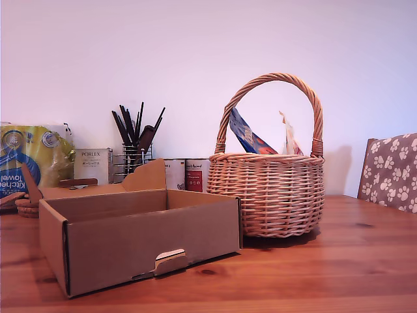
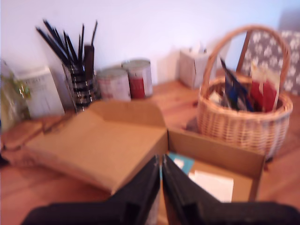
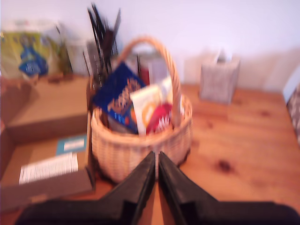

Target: Move the bags of Easter eggs from the cardboard box on the left into the woven basket on the right side.

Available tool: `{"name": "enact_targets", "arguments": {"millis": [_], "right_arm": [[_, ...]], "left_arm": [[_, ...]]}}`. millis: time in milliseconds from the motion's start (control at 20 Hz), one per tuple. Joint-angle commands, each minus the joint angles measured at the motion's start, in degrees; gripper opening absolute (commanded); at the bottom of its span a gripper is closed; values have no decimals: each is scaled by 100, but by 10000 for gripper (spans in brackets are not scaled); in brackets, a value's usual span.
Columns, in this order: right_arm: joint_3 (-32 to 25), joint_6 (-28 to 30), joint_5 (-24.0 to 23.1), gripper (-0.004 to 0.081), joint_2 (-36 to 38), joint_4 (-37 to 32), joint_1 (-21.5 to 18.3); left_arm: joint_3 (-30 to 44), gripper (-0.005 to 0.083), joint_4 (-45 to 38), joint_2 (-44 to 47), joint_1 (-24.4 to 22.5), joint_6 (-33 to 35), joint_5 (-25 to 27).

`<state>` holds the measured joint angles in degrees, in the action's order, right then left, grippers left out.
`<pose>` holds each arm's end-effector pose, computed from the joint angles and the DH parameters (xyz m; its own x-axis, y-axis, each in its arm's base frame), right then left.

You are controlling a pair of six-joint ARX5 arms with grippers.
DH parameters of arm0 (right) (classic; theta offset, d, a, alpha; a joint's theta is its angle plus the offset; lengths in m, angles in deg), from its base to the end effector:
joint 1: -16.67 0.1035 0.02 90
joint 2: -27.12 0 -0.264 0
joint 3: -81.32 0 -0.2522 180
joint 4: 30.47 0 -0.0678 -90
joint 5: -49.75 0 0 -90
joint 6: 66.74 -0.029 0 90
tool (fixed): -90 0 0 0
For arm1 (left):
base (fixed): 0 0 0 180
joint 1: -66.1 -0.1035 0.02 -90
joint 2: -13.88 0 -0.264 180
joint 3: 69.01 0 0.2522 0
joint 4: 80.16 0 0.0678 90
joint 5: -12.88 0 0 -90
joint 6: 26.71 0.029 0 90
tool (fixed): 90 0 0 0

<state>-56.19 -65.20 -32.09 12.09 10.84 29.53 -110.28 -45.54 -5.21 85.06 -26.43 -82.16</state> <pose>0.0795 0.0224 0.2652 0.9054 0.3523 -0.2370 -0.3608 0.9326 0.0079 0.0923 -0.0344 0.2642 0.8914 -0.3991 -0.2146 0.4058 0.9139 -0.0142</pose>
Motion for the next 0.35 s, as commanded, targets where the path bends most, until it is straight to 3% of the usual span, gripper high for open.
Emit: {"name": "enact_targets", "arguments": {"millis": [0, 300], "right_arm": [[55, -2, 0, -13, -7, 184, 15], [55, 0, 0, -13, -9, 765, 15]], "left_arm": [[90, -14, 114, -37, -4, -26, -4], [90, -14, 586, -39, -7, -26, -7]]}}
